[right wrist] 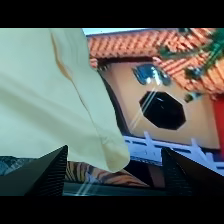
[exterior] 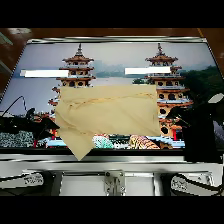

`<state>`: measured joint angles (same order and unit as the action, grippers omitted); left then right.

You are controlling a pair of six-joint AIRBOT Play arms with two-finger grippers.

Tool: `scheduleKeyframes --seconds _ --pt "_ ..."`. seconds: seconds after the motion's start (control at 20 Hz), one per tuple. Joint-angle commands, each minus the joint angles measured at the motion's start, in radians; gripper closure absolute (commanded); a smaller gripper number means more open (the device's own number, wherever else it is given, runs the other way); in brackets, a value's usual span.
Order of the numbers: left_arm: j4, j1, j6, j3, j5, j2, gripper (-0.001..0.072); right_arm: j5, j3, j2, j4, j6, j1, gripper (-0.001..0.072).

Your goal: Fold the shirts.

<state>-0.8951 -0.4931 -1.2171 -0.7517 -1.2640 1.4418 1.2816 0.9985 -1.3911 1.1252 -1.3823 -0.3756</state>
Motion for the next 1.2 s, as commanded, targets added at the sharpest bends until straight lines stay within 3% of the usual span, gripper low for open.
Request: scheduleKeyframes --seconds 0.0,0.2,0.25,0.5,0.9,1.05,1.1,1.15 --pt "0.044 0.040 0.017 0.023 0.069 0.018 0.0034 0.003 -0.009 0.001 -0.019 0.003 -0.001 0.0022" --pt "0.074 0.124 0.030 0.022 0.111 0.032 0.0588 0.040 -0.016 0.001 0.002 0.005 -0.001 0.0013" --pt "0.074 0.132 0.039 0.022 0.108 0.032 0.0634 0.055 -0.036 0.001 0.011 0.013 -0.001 0.0013" --pt "0.073 0.126 0.073 0.021 0.058 0.028 0.0665 0.016 -0.209 0.001 -0.042 0.090 0.063 0.0013" --pt "0.074 0.126 0.080 0.019 -0.003 0.026 0.0665 -0.167 -0.251 -0.071 -0.050 0.078 0.204 0.0034" --pt "0.073 0.126 0.080 -0.008 -0.013 0.007 0.0665 -0.261 -0.247 -0.070 -0.058 0.062 0.223 0.0356" --pt "0.074 0.126 0.080 -0.026 -0.013 -0.003 0.0665 -0.266 -0.241 -0.069 -0.064 0.062 0.222 0.0587" --pt "0.074 0.126 0.080 -0.047 -0.013 -0.016 0.0665 -0.257 -0.228 -0.069 -0.063 0.063 0.222 0.0654"
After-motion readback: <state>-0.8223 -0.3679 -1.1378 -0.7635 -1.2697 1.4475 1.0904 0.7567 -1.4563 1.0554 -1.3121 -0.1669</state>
